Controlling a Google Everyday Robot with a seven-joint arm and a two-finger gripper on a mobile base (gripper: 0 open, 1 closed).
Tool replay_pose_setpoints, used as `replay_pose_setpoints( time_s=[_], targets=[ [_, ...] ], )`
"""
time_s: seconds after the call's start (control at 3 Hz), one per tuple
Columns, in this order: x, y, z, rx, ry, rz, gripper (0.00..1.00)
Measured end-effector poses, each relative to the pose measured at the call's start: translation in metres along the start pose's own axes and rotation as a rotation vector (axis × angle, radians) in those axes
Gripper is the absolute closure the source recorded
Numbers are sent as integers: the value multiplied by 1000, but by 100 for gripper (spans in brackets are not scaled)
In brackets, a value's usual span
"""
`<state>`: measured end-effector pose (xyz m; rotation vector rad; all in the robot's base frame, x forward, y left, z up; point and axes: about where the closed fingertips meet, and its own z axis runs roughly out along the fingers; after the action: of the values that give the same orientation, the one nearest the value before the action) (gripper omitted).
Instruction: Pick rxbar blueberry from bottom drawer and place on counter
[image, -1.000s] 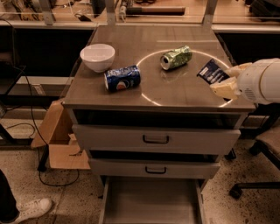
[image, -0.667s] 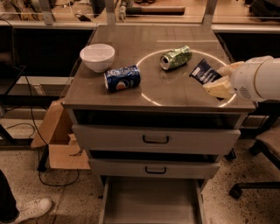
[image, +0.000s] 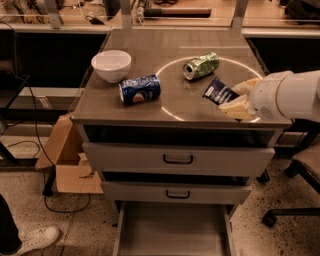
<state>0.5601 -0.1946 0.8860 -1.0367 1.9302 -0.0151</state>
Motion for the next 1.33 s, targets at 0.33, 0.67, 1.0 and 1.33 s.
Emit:
replay_pose_setpoints(
  time_s=[0.33,0.67,1.0,1.33],
  targets=[
    [1,-2,0,-17,10,1,100],
    [0,-5,15,-76,25,-14,100],
    [-5,-7,34,-129,31,-21,100],
    [-7,-7,54,-170,36,-26,100]
  ],
)
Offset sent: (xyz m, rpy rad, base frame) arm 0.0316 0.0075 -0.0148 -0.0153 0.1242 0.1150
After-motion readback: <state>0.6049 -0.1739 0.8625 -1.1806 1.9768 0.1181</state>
